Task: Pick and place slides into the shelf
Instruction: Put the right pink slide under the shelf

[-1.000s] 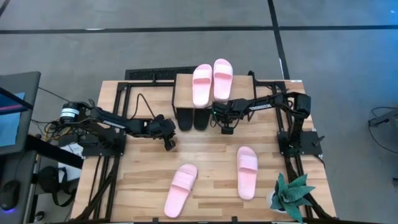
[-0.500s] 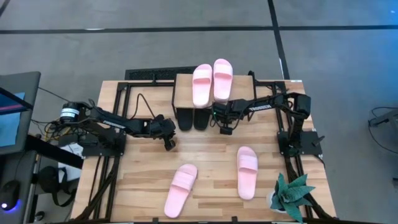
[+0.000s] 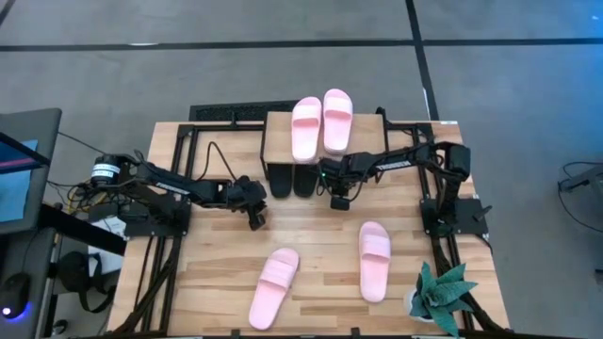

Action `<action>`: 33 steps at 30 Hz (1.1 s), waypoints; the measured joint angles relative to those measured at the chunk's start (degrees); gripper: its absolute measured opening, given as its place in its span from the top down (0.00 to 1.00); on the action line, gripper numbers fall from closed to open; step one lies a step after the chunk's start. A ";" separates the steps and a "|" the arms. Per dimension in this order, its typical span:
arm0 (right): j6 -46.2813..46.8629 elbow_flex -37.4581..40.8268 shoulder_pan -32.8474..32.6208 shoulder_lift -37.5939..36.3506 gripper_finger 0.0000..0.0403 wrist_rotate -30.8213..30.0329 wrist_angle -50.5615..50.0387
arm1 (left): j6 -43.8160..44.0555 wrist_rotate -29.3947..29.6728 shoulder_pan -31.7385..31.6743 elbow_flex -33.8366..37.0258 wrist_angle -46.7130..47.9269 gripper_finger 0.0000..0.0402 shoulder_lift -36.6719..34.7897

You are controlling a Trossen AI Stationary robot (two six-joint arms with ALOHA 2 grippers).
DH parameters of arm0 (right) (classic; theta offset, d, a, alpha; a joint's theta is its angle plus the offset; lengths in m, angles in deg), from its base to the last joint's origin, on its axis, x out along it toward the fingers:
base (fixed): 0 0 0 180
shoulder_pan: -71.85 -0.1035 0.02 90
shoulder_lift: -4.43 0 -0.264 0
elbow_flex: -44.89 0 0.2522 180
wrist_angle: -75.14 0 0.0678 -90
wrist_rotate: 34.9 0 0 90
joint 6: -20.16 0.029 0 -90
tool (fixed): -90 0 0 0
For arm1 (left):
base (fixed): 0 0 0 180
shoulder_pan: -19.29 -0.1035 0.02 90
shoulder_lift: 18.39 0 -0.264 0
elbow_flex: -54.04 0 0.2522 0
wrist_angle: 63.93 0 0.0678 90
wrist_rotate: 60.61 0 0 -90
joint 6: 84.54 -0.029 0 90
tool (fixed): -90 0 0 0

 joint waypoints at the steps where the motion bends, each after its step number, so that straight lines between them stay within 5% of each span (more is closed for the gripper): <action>1: 0.25 0.00 -0.49 0.00 0.81 0.09 -0.02 | 0.00 -0.33 0.21 0.00 0.00 0.88 0.00; 22: 10.46 -0.07 -8.10 -0.06 0.81 0.91 -2.16 | 2.32 -0.92 6.63 0.00 0.87 0.88 -0.31; 33: 15.23 -0.04 -12.91 -3.75 0.81 1.99 -3.29 | 2.38 0.61 9.41 -0.02 4.85 0.88 -9.96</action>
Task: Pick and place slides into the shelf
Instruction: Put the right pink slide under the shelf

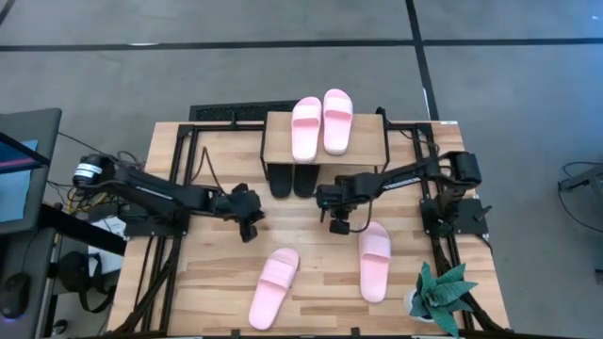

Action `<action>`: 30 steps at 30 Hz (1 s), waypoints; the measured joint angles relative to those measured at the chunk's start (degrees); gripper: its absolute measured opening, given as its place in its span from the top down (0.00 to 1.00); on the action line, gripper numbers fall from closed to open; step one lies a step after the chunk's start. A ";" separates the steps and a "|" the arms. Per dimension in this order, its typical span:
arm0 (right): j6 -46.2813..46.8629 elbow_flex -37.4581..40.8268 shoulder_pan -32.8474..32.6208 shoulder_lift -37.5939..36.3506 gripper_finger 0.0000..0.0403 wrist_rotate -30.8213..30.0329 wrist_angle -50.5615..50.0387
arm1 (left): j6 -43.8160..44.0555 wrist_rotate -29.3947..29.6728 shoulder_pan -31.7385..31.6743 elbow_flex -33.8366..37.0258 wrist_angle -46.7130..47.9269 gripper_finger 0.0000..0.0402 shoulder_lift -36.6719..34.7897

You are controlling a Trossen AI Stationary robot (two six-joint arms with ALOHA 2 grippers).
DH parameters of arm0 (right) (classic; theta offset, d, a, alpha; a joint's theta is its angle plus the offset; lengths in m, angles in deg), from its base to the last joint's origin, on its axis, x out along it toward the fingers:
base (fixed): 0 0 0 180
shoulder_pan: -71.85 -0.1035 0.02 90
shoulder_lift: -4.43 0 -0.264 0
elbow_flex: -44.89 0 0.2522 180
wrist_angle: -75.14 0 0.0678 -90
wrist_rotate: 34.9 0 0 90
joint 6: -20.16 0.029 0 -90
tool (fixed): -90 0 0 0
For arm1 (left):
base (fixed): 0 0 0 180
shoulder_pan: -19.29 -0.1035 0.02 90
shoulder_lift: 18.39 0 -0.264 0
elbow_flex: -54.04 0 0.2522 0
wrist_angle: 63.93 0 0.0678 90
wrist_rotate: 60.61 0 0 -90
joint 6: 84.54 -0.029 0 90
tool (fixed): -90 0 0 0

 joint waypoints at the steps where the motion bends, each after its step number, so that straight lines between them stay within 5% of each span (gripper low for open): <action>1: 0.05 0.03 -0.35 -0.81 0.81 -0.30 -0.45 | 0.02 0.60 0.20 0.00 0.47 0.88 -1.35; 14: 3.58 0.04 -3.94 -16.18 0.81 -1.63 -0.25 | 8.64 4.72 0.67 0.00 5.93 0.88 -12.84; 30: 16.41 -1.66 -13.27 -31.11 0.81 4.35 -14.75 | 19.48 -7.65 0.69 0.00 9.40 0.88 -13.30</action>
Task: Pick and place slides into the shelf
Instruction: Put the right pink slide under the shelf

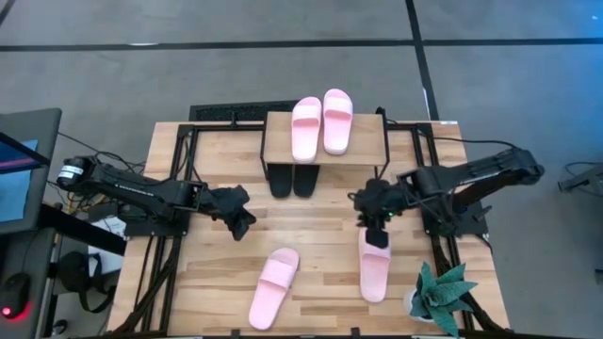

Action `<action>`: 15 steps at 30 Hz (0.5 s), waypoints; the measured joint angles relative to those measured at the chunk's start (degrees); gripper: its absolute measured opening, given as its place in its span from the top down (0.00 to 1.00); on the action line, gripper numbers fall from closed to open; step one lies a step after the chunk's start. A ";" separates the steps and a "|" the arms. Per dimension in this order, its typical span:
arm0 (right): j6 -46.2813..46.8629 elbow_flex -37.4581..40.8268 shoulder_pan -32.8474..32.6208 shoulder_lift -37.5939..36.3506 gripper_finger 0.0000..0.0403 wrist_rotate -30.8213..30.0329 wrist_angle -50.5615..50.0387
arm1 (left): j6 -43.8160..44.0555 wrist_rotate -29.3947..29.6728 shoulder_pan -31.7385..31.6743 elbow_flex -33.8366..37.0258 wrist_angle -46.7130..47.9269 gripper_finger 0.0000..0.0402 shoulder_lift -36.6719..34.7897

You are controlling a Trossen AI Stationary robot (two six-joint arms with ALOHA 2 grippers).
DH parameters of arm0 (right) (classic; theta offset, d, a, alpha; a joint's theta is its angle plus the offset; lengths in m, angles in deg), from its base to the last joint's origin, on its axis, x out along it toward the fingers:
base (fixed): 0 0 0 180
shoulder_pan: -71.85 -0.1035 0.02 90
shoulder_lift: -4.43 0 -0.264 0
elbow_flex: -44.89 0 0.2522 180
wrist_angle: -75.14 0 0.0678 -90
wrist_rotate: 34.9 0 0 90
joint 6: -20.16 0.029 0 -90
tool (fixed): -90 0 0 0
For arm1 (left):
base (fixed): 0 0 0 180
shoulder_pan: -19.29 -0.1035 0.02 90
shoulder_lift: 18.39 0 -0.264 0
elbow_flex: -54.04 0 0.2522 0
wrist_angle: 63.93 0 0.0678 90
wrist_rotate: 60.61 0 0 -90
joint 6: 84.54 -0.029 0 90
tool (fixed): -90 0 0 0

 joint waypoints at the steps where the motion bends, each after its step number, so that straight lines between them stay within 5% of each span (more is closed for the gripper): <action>1: 0.79 -0.94 -1.04 0.10 0.81 -0.08 -1.21 | 0.02 -0.22 0.00 0.00 -0.06 0.88 0.00; 15: 9.66 -17.91 -10.91 14.60 0.86 -3.13 -21.42 | 0.58 2.05 0.00 0.00 -1.37 0.88 0.29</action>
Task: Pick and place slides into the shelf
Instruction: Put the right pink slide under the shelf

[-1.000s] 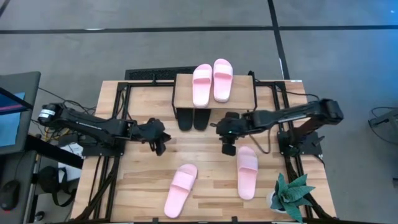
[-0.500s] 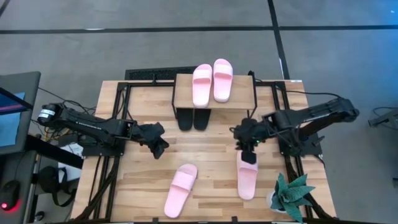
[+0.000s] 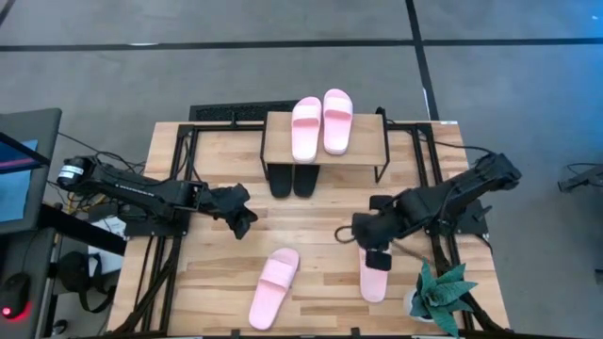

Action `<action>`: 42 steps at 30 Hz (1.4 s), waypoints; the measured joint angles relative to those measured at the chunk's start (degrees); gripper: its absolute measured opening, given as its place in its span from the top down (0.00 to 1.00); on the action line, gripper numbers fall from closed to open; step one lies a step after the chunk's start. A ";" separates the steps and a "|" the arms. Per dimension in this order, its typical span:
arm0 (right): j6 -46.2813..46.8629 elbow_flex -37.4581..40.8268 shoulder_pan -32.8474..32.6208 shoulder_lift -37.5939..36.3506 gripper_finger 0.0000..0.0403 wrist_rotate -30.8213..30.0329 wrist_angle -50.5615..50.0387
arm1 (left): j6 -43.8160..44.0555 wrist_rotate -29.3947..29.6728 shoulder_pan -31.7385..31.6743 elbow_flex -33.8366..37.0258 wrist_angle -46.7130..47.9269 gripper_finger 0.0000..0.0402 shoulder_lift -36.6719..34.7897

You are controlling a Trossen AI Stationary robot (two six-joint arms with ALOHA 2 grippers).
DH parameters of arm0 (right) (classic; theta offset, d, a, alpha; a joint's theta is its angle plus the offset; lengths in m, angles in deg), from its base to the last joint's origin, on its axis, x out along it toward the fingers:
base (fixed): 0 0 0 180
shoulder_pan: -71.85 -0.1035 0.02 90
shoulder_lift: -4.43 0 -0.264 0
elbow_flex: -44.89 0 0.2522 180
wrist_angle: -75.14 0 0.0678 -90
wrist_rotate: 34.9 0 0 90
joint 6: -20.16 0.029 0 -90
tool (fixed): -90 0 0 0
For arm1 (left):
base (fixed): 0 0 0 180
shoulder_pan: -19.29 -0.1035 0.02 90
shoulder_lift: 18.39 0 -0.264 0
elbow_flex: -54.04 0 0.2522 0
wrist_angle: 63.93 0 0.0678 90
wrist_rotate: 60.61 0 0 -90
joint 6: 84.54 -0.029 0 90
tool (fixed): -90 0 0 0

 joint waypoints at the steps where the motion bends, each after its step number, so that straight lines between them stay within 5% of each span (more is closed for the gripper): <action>1: 0.89 -0.99 -0.52 1.29 0.87 -0.21 -1.54 | 0.09 0.06 0.00 0.00 -0.03 0.88 0.17; 14: 14.88 -6.30 -10.00 13.71 0.86 -4.67 -3.93 | -0.92 0.11 0.00 0.00 0.61 0.88 0.26; 32: 23.02 -6.20 -15.20 23.23 0.49 -7.32 -3.30 | -5.15 -0.07 0.00 0.00 0.16 0.88 0.27; 42: 26.35 -5.36 -16.77 24.03 0.51 -11.65 -8.36 | -7.13 -0.27 0.00 0.00 0.16 0.88 0.26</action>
